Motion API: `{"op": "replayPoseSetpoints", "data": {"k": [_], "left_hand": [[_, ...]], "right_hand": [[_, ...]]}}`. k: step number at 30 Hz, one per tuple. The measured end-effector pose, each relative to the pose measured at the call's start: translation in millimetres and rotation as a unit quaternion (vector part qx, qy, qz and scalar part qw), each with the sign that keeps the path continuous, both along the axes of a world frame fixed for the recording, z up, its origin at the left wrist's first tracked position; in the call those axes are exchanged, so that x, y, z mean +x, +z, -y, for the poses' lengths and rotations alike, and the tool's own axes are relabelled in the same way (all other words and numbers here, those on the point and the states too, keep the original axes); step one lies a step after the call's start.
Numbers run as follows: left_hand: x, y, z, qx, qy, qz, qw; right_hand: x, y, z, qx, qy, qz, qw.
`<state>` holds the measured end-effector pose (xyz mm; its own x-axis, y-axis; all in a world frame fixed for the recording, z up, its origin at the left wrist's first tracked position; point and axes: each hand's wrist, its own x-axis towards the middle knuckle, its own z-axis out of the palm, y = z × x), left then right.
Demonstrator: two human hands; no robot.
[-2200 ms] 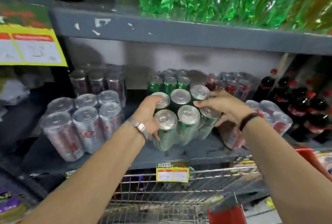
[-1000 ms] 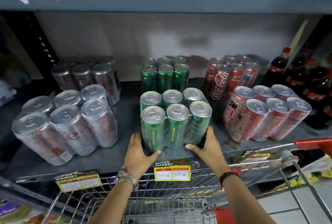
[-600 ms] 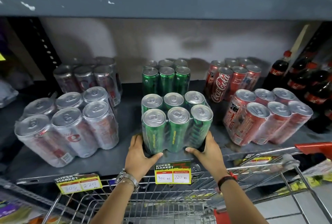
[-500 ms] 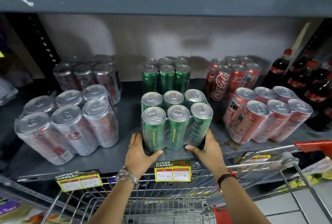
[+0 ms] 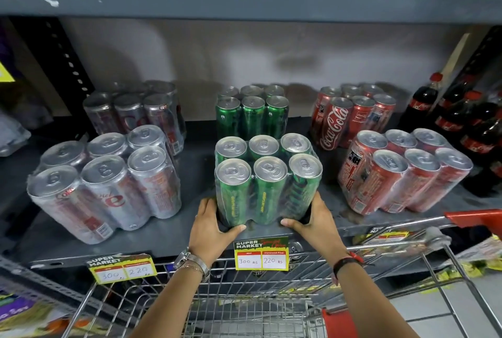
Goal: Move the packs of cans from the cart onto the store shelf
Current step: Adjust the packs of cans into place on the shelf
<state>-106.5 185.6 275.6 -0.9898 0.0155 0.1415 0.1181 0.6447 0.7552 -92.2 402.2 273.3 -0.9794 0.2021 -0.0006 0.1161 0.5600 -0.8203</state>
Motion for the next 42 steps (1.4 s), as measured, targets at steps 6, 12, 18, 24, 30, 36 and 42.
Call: {"op": "replayPoseSetpoints", "data": {"k": [6, 12, 18, 24, 30, 36, 42], "left_hand": [[27.4, 7.9, 27.6, 0.071, 0.022, -0.073, 0.995], [55.6, 24.0, 125.9, 0.080, 0.269, -0.277, 0.919], [28.7, 5.7, 206.3, 0.106, 0.208, 0.010, 0.972], [10.4, 4.5, 205.2, 0.065, 0.157, 0.023, 0.985], [2.3, 11.7, 233.5, 0.041, 0.093, 0.038, 0.994], [1.9, 3.4, 242.6, 0.007, 0.054, 0.063, 0.997], [1.8, 3.7, 240.8, 0.016, 0.105, 0.068, 0.992]], "right_hand": [[41.7, 21.3, 36.2, -0.101, -0.154, -0.200, 0.962], [59.8, 32.0, 166.0, -0.023, 0.022, -0.242, 0.970], [-3.8, 22.0, 236.4, -0.048, 0.109, -0.071, 0.990], [-37.2, 16.8, 244.2, -0.061, 0.081, -0.010, 0.995], [-17.6, 5.4, 247.7, -0.062, 0.040, -0.050, 0.996], [-18.3, -0.4, 251.0, 0.001, 0.063, -0.040, 0.997], [-16.9, -0.3, 249.7, 0.012, 0.046, -0.052, 0.998]]}}
